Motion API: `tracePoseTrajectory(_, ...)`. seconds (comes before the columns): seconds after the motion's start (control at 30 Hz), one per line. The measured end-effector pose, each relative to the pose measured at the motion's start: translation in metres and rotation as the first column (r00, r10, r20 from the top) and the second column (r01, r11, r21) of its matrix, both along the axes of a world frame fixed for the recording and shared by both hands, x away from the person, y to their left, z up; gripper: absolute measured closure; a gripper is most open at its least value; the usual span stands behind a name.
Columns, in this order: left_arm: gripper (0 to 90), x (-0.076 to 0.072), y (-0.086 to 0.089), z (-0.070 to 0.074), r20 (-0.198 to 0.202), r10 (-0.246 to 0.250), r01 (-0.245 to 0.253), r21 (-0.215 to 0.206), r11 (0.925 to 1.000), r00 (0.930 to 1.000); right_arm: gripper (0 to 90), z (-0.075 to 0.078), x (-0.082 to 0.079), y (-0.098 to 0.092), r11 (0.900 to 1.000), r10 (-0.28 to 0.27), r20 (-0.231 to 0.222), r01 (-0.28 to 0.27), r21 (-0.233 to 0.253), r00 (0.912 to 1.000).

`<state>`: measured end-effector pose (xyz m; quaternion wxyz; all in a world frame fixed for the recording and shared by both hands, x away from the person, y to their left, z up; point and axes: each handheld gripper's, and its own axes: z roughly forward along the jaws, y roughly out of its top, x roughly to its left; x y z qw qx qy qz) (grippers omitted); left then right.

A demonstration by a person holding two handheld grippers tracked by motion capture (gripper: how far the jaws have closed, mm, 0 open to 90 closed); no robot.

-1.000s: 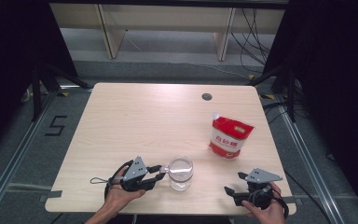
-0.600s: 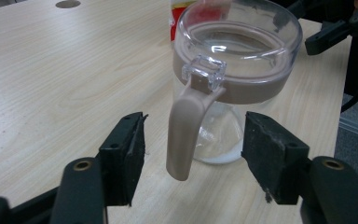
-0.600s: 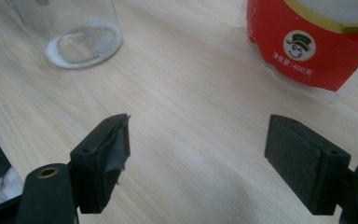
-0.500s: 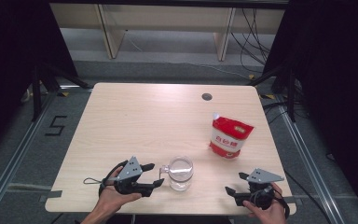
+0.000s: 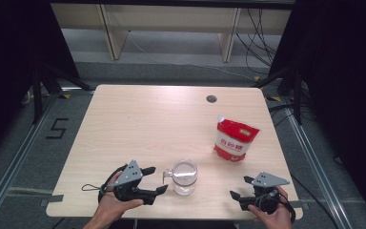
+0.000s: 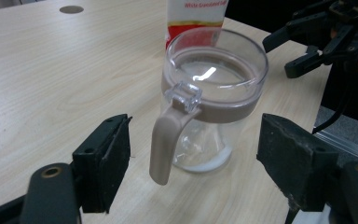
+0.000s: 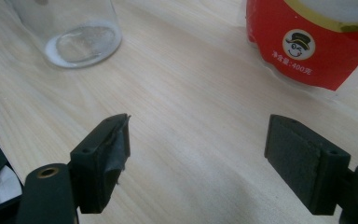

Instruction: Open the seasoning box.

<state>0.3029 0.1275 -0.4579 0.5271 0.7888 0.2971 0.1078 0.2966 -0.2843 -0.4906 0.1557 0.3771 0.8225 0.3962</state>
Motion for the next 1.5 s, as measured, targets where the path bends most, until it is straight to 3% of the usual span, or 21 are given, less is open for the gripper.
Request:
tracePoseTrajectory(0.17,27.2,-0.001,0.0,0.007,0.011,0.003,-0.003,-0.014,0.9999,0.9999,22.9,0.0,0.0,0.001,1.0,0.008,0.008,-0.008,-0.004,0.9999)
tracePoseTrajectory(0.23,30.7,-0.002,0.001,0.01,0.016,0.009,-0.008,-0.022,0.9997,0.9998,22.7,0.001,-0.002,0.003,1.0,-0.001,-0.027,0.002,0.017,0.9996)
tracePoseTrajectory(0.27,32.7,-0.002,0.002,0.012,0.017,0.003,-0.002,-0.025,0.9997,0.9998,22.6,0.0,0.001,0.001,1.0,0.015,0.003,-0.015,0.002,0.9999)
tracePoseTrajectory(0.33,39.0,-0.002,0.003,0.014,0.034,-0.013,0.015,-0.035,0.9993,0.9993,22.4,0.001,0.0,0.005,1.0,-0.004,-0.03,0.005,0.028,0.9996)
tracePoseTrajectory(0.37,43.7,-0.004,0.003,0.015,0.033,-0.001,0.002,-0.031,0.9995,0.9995,22.2,0.001,0.003,0.004,1.0,0.013,0.001,-0.013,0.022,0.9999)
tracePoseTrajectory(0.47,55.9,-0.003,0.003,0.018,0.052,0.034,-0.032,-0.04,0.9987,0.9981,21.7,0.001,0.004,0.004,0.999,0.032,0.017,-0.032,0.028,0.9993)
tracePoseTrajectory(0.53,62.2,-0.001,0.003,0.019,0.057,0.039,-0.036,-0.047,0.9982,0.9976,21.5,0.001,0.003,0.004,0.997,0.058,-0.011,-0.058,0.045,0.9983)
tracePoseTrajectory(0.6,69.7,0.001,0.001,0.019,0.082,0.026,-0.023,-0.039,0.999,0.9963,21.4,0.003,0.002,0.004,0.998,0.052,0.007,-0.052,0.036,0.9986)
tracePoseTrajectory(0.73,79.3,0.003,-0.005,0.019,0.105,0.019,-0.02,0.008,0.9998,0.9942,21.7,0.004,0.001,0.007,0.999,0.028,-0.003,-0.028,0.045,0.9996)
tracePoseTrajectory(0.77,81.5,0.004,-0.007,0.018,0.104,0.023,-0.024,0.01,0.9997,0.9943,21.8,0.003,0.002,0.007,0.998,0.047,-0.002,-0.047,0.042,0.9989)
tracePoseTrajectory(0.8,83.1,0.006,-0.009,0.018,0.113,0.024,-0.024,0.003,0.9997,0.9933,21.8,0.003,0.0,0.009,0.999,0.023,0.014,-0.023,0.041,0.9996)
tracePoseTrajectory(0.83,84.4,0.008,-0.008,0.019,0.126,0.015,-0.018,0.023,0.9996,0.9919,21.8,0.004,0.0,0.009,0.999,0.023,0.027,-0.024,0.038,0.9994)
tracePoseTrajectory(0.9,86.2,0.01,-0.011,0.019,0.118,0.021,-0.023,0.017,0.9996,0.9928,21.9,0.004,0.0,0.011,0.998,0.044,0.039,-0.046,0.053,0.9983)
tracePoseTrajectory(0.97,86.7,0.012,-0.014,0.017,0.114,0.017,-0.018,0.007,0.9998,0.9933,21.8,0.005,-0.003,0.013,0.998,0.018,0.025,-0.02,0.065,0.9995)
tracePoseTrajectory(1.0,86.9,0.011,-0.015,0.017,0.1,0.029,-0.03,0.014,0.9995,0.9946,21.9,0.005,-0.001,0.013,0.998,0.03,0.042,-0.033,0.053,0.9987)
tracePoseTrajectory(1.07,87.2,0.013,-0.016,0.016,0.115,0.008,-0.011,0.019,0.9998,0.9933,22.3,0.006,-0.003,0.015,0.998,0.028,0.036,-0.03,0.057,0.999)
tracePoseTrajectory(1.1,87.2,0.013,-0.017,0.016,0.103,0.017,-0.019,0.02,0.9996,0.9946,22.3,0.006,-0.002,0.016,0.997,0.039,0.033,-0.041,0.069,0.9987)
tracePoseTrajectory(1.13,87.2,0.013,-0.017,0.016,0.097,0.022,-0.024,0.023,0.9994,0.995,22.6,0.006,-0.003,0.016,0.998,0.034,0.052,-0.037,0.053,0.9981)
tracePoseTrajectory(1.27,87.2,0.017,-0.017,0.014,0.104,0.019,-0.021,0.02,0.9996,0.9944,24.6,0.006,-0.003,0.018,0.996,0.05,0.044,-0.053,0.067,0.9978)
tracePoseTrajectory(1.43,87.1,0.018,-0.018,0.011,0.099,0.012,-0.016,0.037,0.9992,0.995,27.2,0.006,-0.003,0.02,0.995,0.078,0.047,-0.081,0.058,0.9958)
tracePoseTrajectory(1.5,86.8,0.017,-0.019,0.01,0.093,0.019,-0.023,0.037,0.9991,0.9955,28.1,0.006,-0.004,0.019,0.997,0.064,0.064,-0.066,0.044,0.9959)
